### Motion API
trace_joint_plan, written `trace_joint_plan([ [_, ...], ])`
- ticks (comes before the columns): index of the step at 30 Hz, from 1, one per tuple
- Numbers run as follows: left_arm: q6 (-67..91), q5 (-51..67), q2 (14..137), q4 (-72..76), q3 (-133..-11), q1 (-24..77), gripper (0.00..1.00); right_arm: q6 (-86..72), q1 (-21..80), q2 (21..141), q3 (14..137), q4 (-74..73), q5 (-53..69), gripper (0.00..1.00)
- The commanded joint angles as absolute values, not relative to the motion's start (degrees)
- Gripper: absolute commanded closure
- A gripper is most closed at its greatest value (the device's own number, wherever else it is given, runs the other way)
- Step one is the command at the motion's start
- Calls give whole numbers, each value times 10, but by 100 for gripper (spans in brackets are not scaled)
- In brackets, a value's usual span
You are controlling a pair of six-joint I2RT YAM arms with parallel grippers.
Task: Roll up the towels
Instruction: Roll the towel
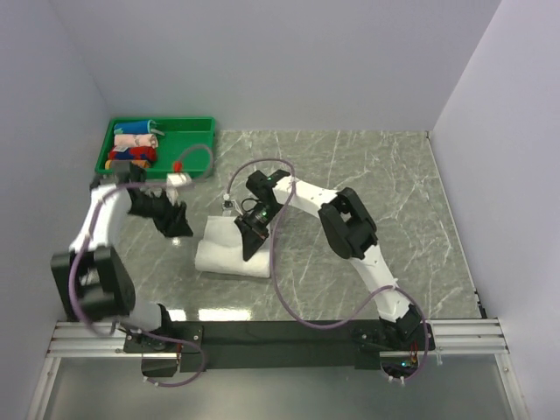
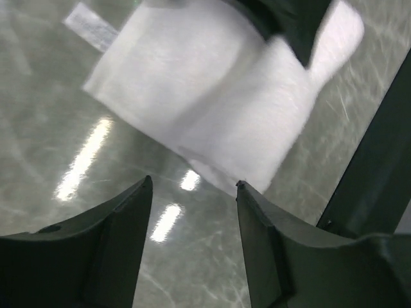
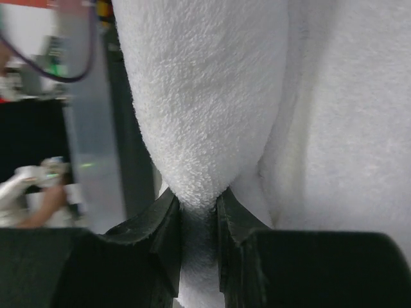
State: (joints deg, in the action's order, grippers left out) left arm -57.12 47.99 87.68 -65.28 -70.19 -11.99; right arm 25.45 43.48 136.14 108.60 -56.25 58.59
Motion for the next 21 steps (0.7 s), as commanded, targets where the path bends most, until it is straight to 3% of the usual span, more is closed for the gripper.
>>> trace_joint_plan([
  [1,-640,436,768,-607,-579,-83,39,295,442,1489,1094,-729,577,100],
  [9,-664,357,514,-462,-397,102,17,277,419,1551,1125,-751,593,100],
  [15,-648,287,452,-381,-317,230,17,240,419,1542,1114,-703,572,100],
  [21,-599,256,501,-312,-306,319,18,224,419,1535,1106,-675,555,100],
])
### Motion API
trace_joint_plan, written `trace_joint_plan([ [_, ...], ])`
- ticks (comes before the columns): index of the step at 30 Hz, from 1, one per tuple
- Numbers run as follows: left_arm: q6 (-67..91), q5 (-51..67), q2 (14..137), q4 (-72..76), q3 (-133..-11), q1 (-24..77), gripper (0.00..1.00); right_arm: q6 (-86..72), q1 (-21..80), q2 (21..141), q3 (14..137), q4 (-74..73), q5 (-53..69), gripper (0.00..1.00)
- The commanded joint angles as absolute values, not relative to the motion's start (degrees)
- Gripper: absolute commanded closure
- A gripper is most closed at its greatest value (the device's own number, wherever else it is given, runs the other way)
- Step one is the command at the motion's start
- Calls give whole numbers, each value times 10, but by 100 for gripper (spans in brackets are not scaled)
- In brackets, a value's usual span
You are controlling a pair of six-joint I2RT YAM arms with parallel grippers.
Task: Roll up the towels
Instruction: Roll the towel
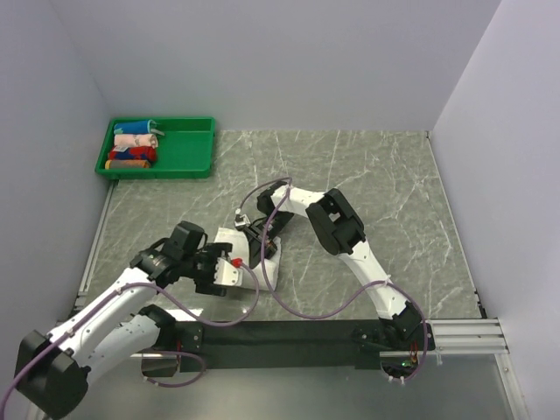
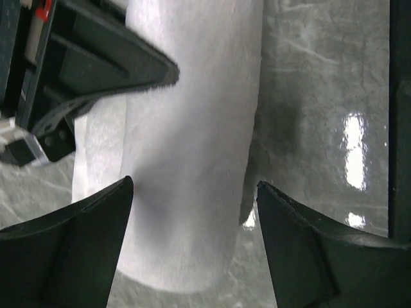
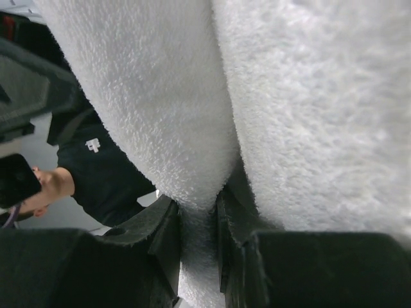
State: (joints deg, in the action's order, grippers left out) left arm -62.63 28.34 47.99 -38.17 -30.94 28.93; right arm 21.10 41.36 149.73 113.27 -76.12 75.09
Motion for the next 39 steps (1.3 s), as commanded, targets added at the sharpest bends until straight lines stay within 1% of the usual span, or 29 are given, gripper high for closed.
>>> trace_joint_plan([
  [1,-592,253,511,-302,-304,324,18,222,419,1533,1100,-670,553,100],
  [5,-587,237,555,-264,-294,347,18,218,418,1520,1087,-646,535,100],
  [7,-595,228,575,-263,-287,354,23,213,419,1510,1081,-639,529,100],
  [9,-599,222,597,-296,-293,359,39,209,418,1499,1083,-639,514,100],
  [10,-611,221,605,-321,-305,359,49,197,416,1492,1081,-634,512,97],
  [11,-607,217,613,-338,-311,359,67,195,414,1481,1077,-631,513,93],
  [12,-605,216,632,-377,-317,359,72,192,411,1453,1065,-626,512,87],
  [13,-605,215,641,-394,-326,359,76,184,406,1437,1061,-614,508,78],
  [14,-604,219,649,-408,-329,359,82,183,404,1420,1057,-609,499,73],
  [16,-603,226,667,-442,-335,359,85,173,400,1380,1057,-596,454,64],
  [17,-598,236,671,-450,-338,359,89,169,396,1354,1058,-590,434,64],
  [18,-596,243,686,-459,-344,359,90,155,390,1337,1052,-579,416,63],
  [19,-589,249,694,-480,-361,359,92,149,382,1317,1043,-544,396,59],
  [20,-580,264,713,-487,-371,359,94,147,359,1281,1035,-532,392,55],
  [22,-571,278,731,-505,-399,359,95,145,338,1253,1034,-515,380,48],
  [25,-549,289,771,-526,-431,358,96,149,298,1207,1055,-512,349,47],
  [28,-524,310,817,-545,-467,345,93,150,244,1145,1052,-513,346,47],
  [29,-519,319,849,-556,-477,332,92,151,216,1107,1033,-512,348,47],
  [31,-503,332,884,-562,-511,317,92,160,191,1065,1004,-505,346,47],
  [33,-504,333,947,-579,-552,292,92,156,162,993,936,-482,326,47],
  [34,-512,337,971,-587,-568,280,91,153,154,967,908,-448,318,47],
  [35,-518,343,1016,-597,-606,259,92,152,147,915,857,-433,311,47],
  [37,-531,356,1063,-629,-648,233,92,164,141,851,819,-419,285,47],
  [39,-538,360,1126,-648,-709,220,91,184,142,818,780,-426,284,46],
])
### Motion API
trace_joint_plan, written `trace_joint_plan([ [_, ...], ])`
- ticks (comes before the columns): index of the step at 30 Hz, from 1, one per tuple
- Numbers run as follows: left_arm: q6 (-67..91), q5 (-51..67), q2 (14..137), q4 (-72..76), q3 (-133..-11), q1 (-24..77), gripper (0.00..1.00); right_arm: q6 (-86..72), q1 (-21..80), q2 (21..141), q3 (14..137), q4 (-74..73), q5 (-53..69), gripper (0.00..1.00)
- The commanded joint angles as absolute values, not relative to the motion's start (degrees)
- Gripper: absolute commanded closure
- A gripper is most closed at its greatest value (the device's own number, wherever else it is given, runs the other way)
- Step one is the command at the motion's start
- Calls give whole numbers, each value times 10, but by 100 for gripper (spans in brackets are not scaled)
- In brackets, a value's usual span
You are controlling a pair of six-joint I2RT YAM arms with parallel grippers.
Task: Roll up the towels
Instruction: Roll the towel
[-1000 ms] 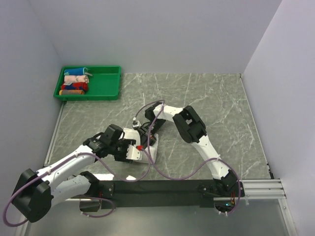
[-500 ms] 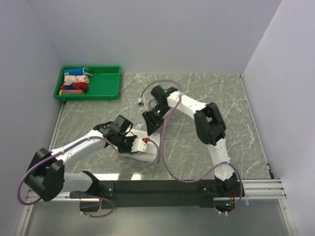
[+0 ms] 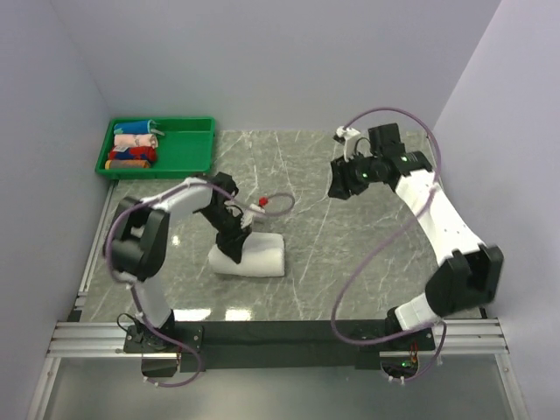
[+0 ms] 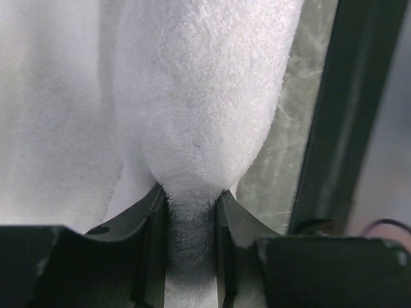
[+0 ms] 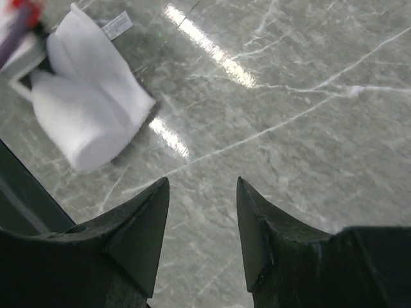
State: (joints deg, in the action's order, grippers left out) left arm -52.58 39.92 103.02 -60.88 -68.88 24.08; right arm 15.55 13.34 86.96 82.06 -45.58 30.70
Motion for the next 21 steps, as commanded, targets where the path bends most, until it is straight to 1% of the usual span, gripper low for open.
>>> trace_joint_plan([
  [1,-535,361,1146,-654,-728,213,90,187,147,805,768,-431,284,47],
  [5,-535,357,1242,-677,-821,187,88,202,167,750,691,-422,277,49],
  [7,-533,357,1268,-688,-869,184,88,204,189,741,669,-410,266,50],
  [10,-530,357,1307,-707,-917,183,87,203,263,734,649,-390,225,50],
  [11,-530,355,1319,-708,-931,182,87,206,309,737,647,-384,194,49],
  [14,-519,341,1341,-699,-942,182,85,208,377,761,650,-341,136,48],
  [15,-517,337,1346,-697,-949,182,85,212,423,768,652,-327,91,47],
  [17,-512,335,1358,-696,-955,182,83,223,463,793,664,-292,60,46],
  [18,-512,335,1361,-696,-959,181,83,235,504,802,667,-267,33,43],
  [19,-512,334,1365,-695,-961,181,82,243,520,812,670,-254,22,39],
  [21,-509,335,1376,-697,-971,182,82,261,550,847,675,-228,5,36],
])
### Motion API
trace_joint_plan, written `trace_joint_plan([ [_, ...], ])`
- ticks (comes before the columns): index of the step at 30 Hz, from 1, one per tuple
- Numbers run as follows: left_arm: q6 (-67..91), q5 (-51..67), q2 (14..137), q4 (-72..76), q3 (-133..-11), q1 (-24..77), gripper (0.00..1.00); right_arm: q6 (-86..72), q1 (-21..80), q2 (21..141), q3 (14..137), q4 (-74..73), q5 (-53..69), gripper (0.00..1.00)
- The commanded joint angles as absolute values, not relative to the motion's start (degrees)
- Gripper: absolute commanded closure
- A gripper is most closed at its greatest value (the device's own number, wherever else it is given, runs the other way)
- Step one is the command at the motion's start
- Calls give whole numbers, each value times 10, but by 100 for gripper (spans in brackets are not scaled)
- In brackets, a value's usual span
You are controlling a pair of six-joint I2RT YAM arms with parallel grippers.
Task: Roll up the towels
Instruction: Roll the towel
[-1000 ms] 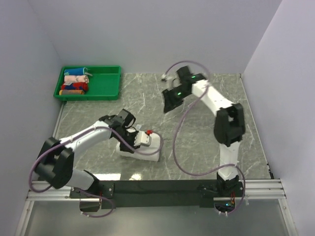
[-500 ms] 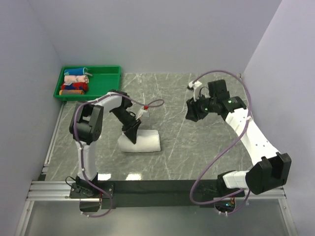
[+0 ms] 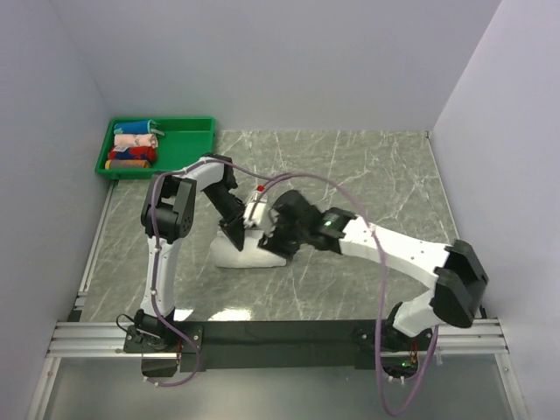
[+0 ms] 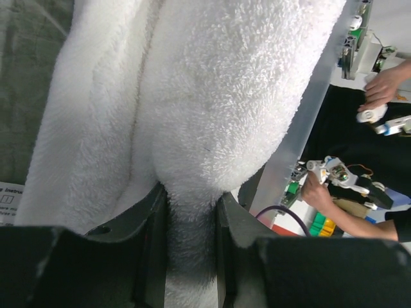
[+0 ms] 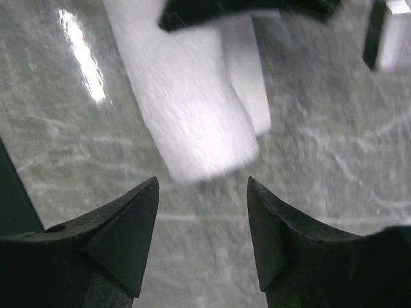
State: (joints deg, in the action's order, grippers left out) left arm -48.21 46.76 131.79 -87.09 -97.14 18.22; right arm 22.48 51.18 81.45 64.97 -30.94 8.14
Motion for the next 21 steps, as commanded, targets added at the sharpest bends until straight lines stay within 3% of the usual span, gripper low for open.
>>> trace_joint_plan([
  [1,-506,335,1380,-695,-975,181,82,265,568,863,679,-213,4,35],
  [5,-495,343,1390,-684,-986,181,79,269,587,927,683,-173,26,33],
  [9,-491,346,1392,-676,-987,181,68,301,598,963,675,-131,22,32],
  [13,-493,350,1397,-681,-993,181,66,326,597,1024,691,-141,41,36],
  [16,-491,351,1392,-675,-990,179,61,328,597,1044,702,-182,95,58],
  [17,-490,352,1388,-673,-987,178,59,322,597,1050,711,-194,118,80],
  [18,-478,352,1384,-665,-985,178,57,318,593,1058,716,-208,127,89],
  [20,-469,365,1367,-658,-979,168,54,307,584,1081,735,-250,153,100],
  [21,-461,375,1357,-648,-975,162,53,304,571,1088,740,-264,182,100],
])
